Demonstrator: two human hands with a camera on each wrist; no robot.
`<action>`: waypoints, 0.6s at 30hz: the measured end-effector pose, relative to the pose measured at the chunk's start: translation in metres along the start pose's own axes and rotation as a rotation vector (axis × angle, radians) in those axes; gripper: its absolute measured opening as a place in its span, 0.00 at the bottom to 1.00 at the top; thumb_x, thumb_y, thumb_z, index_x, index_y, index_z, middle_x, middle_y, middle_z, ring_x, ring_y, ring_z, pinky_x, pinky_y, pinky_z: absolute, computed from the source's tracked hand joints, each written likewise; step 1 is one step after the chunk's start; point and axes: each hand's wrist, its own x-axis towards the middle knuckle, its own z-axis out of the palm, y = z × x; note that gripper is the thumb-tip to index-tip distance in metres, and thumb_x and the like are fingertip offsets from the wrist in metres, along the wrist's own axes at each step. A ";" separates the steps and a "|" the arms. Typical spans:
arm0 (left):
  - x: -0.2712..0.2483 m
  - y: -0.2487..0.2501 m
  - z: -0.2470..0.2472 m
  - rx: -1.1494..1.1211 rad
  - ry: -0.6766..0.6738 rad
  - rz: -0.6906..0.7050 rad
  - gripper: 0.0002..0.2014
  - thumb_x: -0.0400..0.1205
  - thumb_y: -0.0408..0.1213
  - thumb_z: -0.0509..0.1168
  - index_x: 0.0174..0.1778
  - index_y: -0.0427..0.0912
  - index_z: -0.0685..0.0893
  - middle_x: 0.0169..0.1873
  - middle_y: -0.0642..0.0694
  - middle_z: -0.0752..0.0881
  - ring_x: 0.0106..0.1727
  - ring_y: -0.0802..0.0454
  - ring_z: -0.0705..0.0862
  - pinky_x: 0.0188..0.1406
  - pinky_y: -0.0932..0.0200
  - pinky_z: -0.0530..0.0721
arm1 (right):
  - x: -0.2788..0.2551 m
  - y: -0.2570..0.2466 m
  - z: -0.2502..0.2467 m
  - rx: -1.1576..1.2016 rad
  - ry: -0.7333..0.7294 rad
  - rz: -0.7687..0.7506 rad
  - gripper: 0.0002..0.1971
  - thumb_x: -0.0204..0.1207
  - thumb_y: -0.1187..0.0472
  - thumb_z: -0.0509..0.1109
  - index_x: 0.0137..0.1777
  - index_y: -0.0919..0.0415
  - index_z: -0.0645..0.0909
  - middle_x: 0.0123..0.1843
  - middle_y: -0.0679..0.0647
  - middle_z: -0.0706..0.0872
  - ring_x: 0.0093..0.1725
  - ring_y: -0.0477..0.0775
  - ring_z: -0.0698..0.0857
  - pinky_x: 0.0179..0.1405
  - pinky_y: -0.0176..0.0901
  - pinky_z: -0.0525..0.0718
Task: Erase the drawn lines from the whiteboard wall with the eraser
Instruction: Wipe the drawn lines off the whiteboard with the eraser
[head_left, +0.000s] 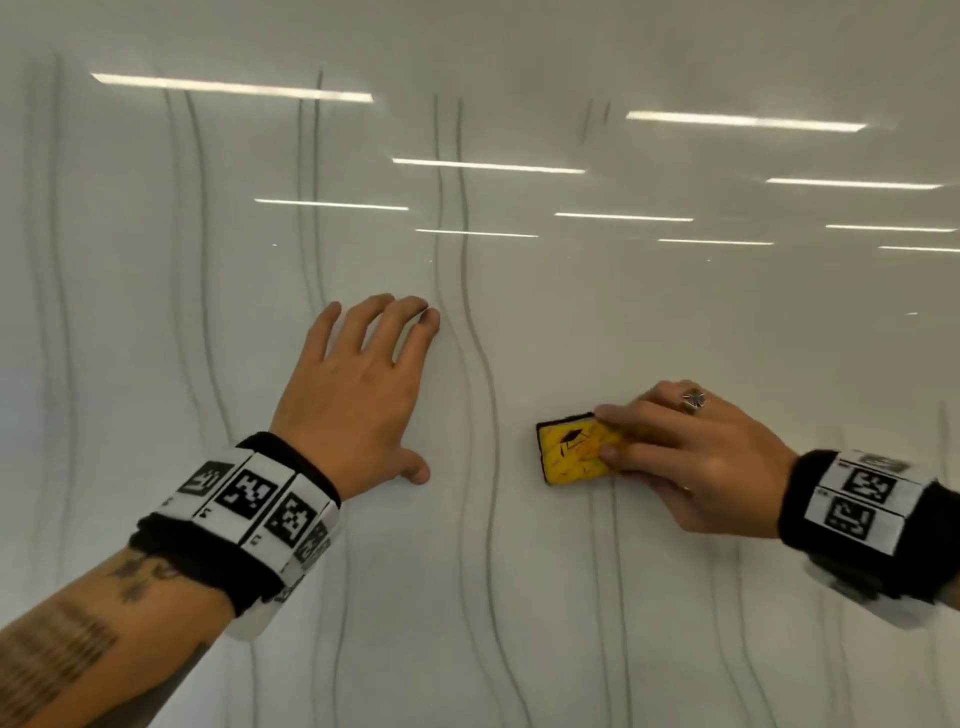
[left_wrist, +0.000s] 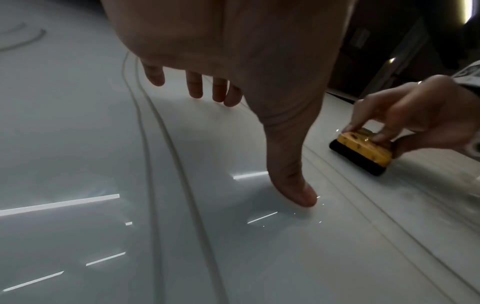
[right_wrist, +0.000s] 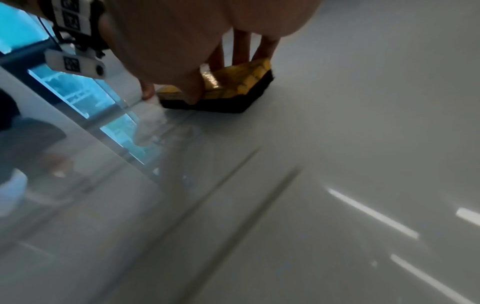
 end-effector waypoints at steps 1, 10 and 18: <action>-0.001 0.000 0.002 0.002 0.006 0.002 0.73 0.51 0.76 0.78 0.88 0.44 0.56 0.84 0.44 0.60 0.85 0.39 0.57 0.84 0.32 0.59 | 0.003 0.010 -0.004 -0.030 -0.025 -0.062 0.08 0.80 0.62 0.72 0.55 0.58 0.92 0.67 0.62 0.88 0.48 0.68 0.85 0.48 0.59 0.84; 0.002 -0.009 0.015 -0.060 0.105 0.042 0.75 0.44 0.76 0.80 0.86 0.42 0.65 0.81 0.42 0.70 0.82 0.37 0.67 0.80 0.27 0.65 | 0.185 0.165 -0.089 -0.191 0.366 0.603 0.15 0.74 0.50 0.73 0.57 0.54 0.89 0.64 0.59 0.86 0.62 0.67 0.83 0.67 0.53 0.78; -0.013 -0.015 0.010 -0.056 0.125 0.017 0.72 0.49 0.75 0.80 0.86 0.40 0.63 0.82 0.40 0.68 0.83 0.37 0.66 0.84 0.32 0.60 | 0.037 -0.019 0.008 -0.006 0.072 0.080 0.13 0.73 0.66 0.76 0.57 0.56 0.89 0.65 0.65 0.88 0.49 0.69 0.86 0.52 0.58 0.83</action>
